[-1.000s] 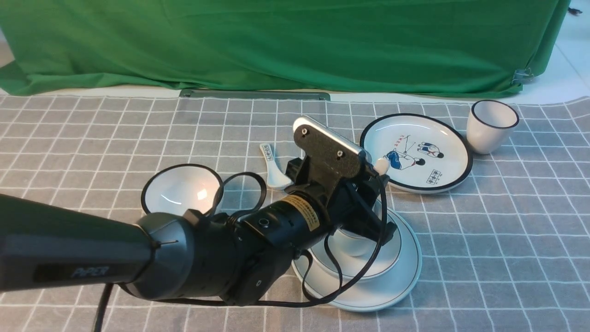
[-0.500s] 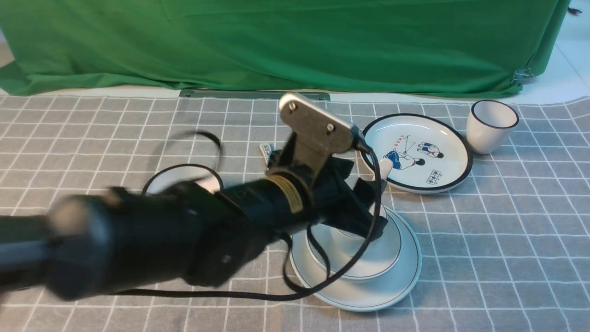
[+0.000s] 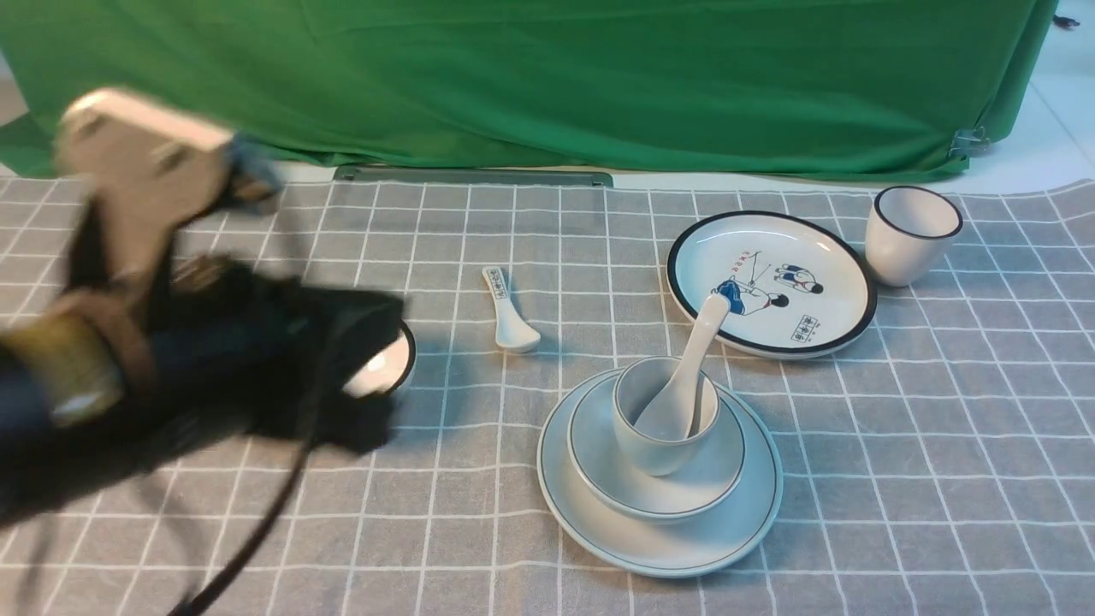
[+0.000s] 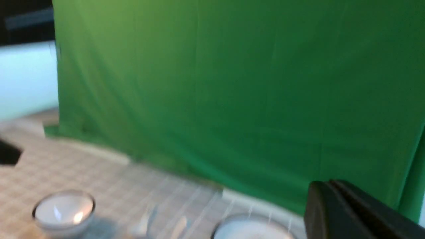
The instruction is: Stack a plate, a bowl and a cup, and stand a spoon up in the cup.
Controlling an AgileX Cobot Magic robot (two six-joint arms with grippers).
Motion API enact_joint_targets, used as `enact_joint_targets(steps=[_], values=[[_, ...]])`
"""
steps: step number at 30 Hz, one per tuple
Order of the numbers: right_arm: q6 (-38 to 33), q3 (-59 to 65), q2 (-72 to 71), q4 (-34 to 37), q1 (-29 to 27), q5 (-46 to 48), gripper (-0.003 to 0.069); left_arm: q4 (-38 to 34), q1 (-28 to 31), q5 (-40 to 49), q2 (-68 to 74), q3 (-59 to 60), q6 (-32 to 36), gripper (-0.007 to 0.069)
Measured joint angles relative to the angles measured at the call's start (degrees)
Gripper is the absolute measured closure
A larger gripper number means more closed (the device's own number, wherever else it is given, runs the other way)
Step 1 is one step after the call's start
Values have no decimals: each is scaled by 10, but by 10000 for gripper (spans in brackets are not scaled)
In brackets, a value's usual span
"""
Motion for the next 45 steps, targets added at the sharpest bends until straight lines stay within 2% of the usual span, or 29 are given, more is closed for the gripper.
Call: enact_joint_targets(steps=[4,8,14,38,39,45], values=[[-2,76,-54,-4,0,-86,639,0,12,-1,-114,94,-35,624],[-2,92,-58,-4,0,-104,639,0,13,-5,-234,171,-69,624],[-2,93,-58,-4,0,-106,638,0,13,-28,-310,204,-77,616],[-2,93,-58,-4,0,-106,597,22,17,-40,-339,208,-61,613],[-2,93,-58,-4,0,-106,595,22,22,-37,-345,208,-59,613],[-2,93,-58,-4,0,-106,582,-9,145,-17,-430,248,-21,613]])
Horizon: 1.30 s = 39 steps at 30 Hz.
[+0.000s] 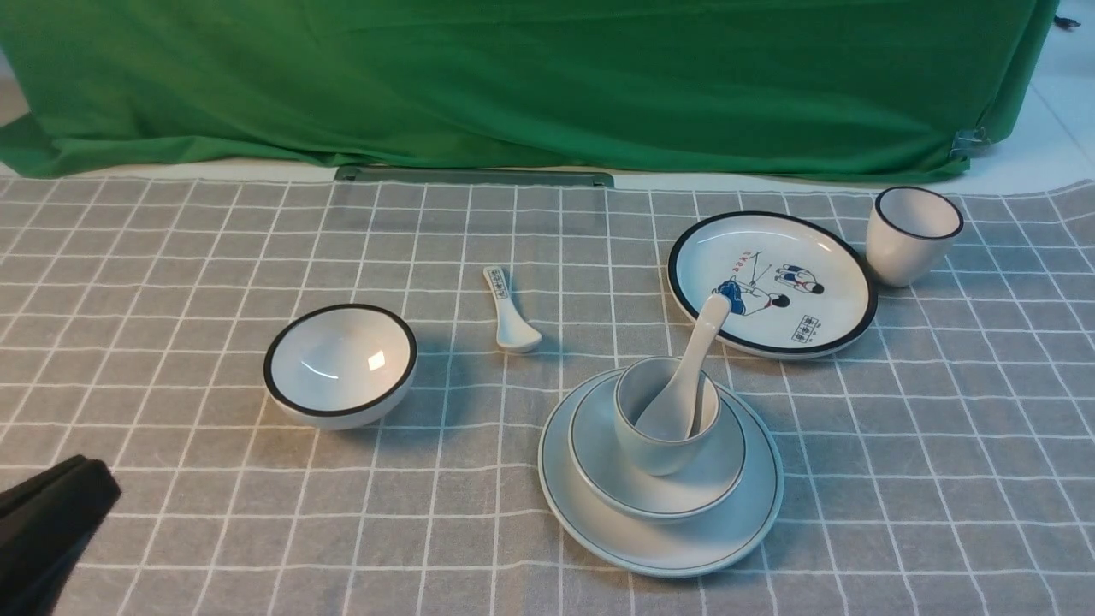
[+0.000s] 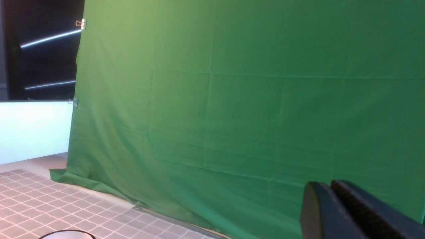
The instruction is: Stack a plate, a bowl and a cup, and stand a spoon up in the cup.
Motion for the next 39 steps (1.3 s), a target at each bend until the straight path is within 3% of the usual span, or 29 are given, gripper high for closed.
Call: enact_joint_targets(steps=[4,8,11,39], values=[[0,0,0,0,0,0,572,-60,106,-5,-58,49,85,613],[0,0,0,0,0,0,571,-72,181,0,-62,90,99,613],[0,0,0,0,0,0,564,-72,203,6,-62,112,99,613],[1,0,0,0,0,0,490,-55,186,27,-62,114,106,612]])
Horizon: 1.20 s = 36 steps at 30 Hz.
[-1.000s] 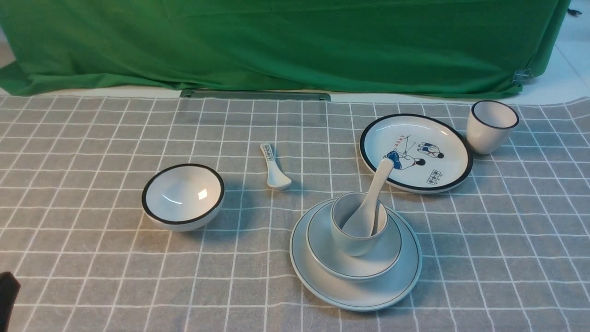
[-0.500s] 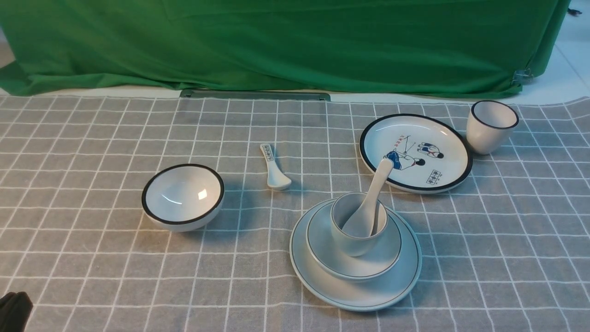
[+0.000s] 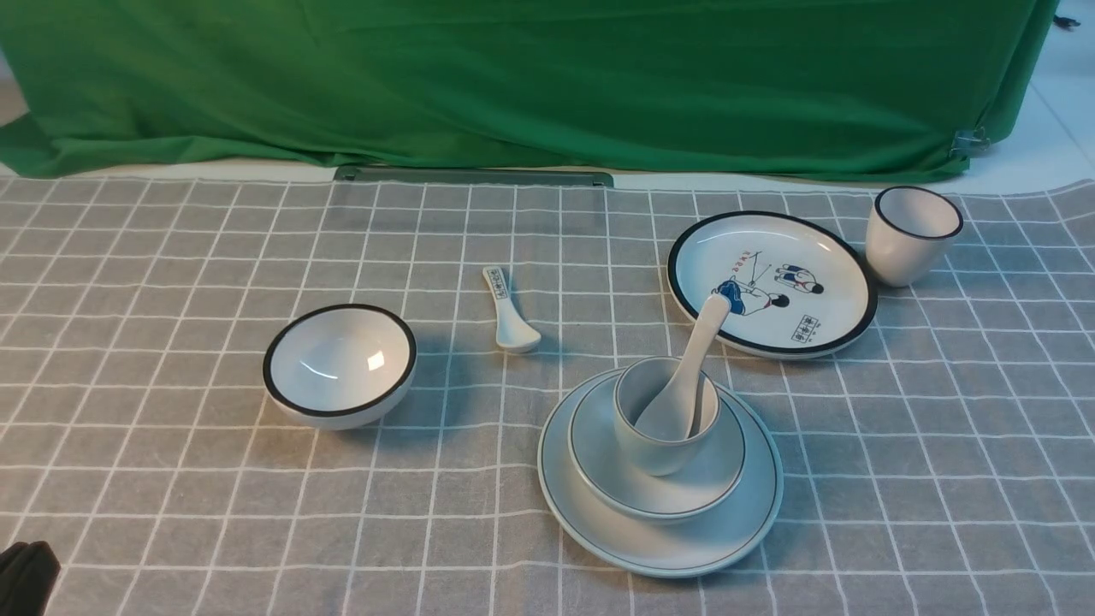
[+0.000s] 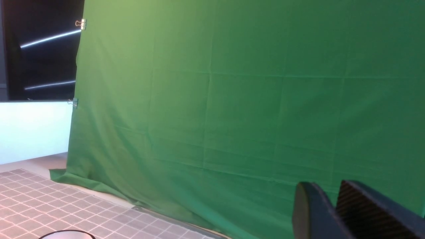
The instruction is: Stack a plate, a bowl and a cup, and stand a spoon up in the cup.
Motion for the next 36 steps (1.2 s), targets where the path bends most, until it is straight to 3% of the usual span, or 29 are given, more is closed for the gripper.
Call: enact_joint_targets(steps=[15,20,27,33,36], values=[[5,0,0,1,0,0,455,0,0,0,0,0,19,612],[14,17,8,99,0,-10,446,0,0,0,0,0,19,612],[16,78,68,125,0,-26,433,0,0,0,0,0,19,612],[-41,91,89,125,-4,-28,425,0,0,0,0,0,19,612],[-59,101,89,125,-43,-29,422,0,0,0,0,0,19,612]])
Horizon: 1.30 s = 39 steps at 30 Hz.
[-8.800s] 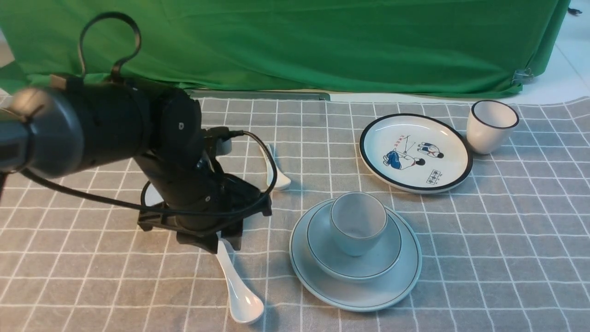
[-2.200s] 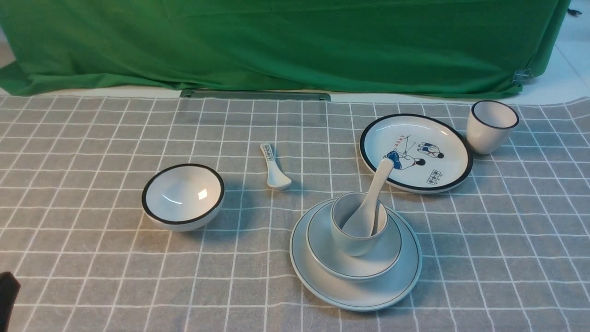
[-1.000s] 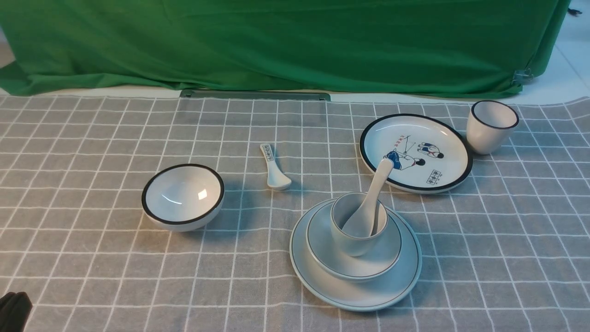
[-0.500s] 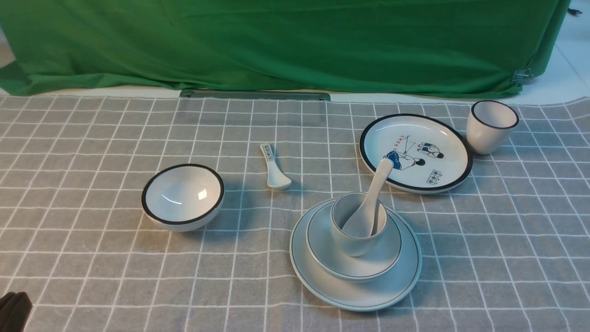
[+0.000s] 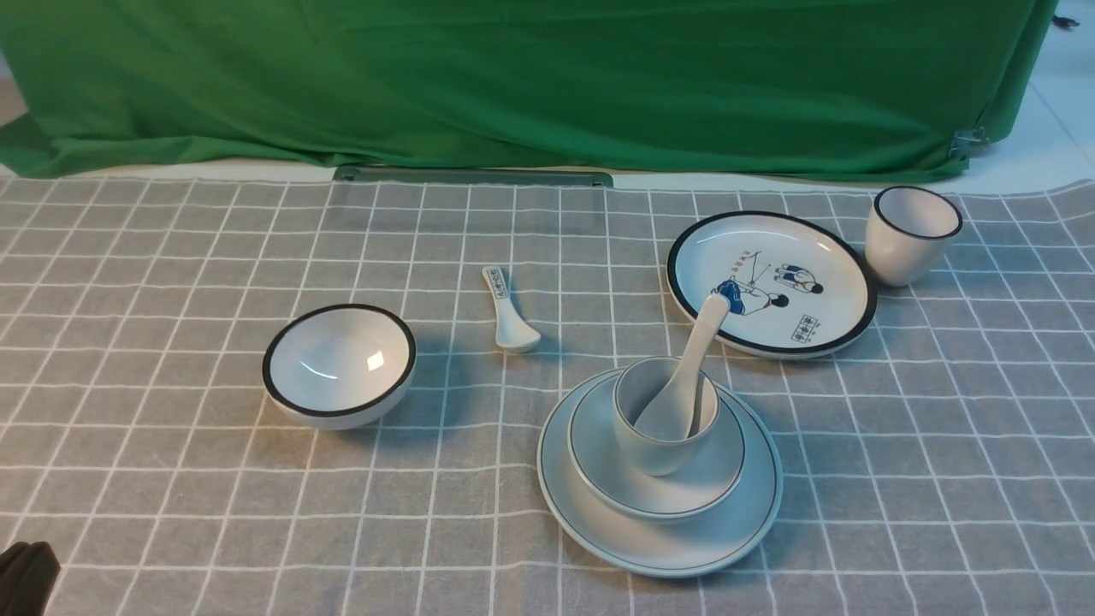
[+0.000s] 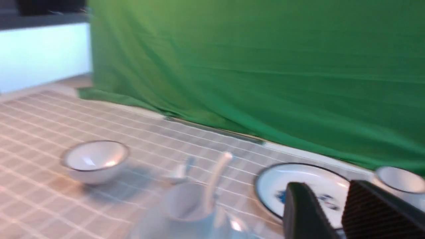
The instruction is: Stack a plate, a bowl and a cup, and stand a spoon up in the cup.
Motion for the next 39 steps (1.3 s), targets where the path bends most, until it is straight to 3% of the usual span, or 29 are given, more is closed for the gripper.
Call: enact_joint_targets(steps=[1,7,13,16,26,32,39], values=[[0,1,0,0,0,0,422,0,0,0,0,0,0,612],[-6,75,0,0,-127,-9,421,0,0,0,0,0,0,612],[-35,151,-21,0,-156,-1,421,0,0,0,0,0,0,612],[-46,158,-68,0,-171,74,421,0,0,0,0,0,0,612],[-49,160,-87,1,-295,97,421,17,0,2,0,0,0,612],[-48,160,-87,1,-304,100,421,18,0,2,0,0,0,611],[-45,160,-87,2,-267,107,418,20,0,2,0,0,0,610]])
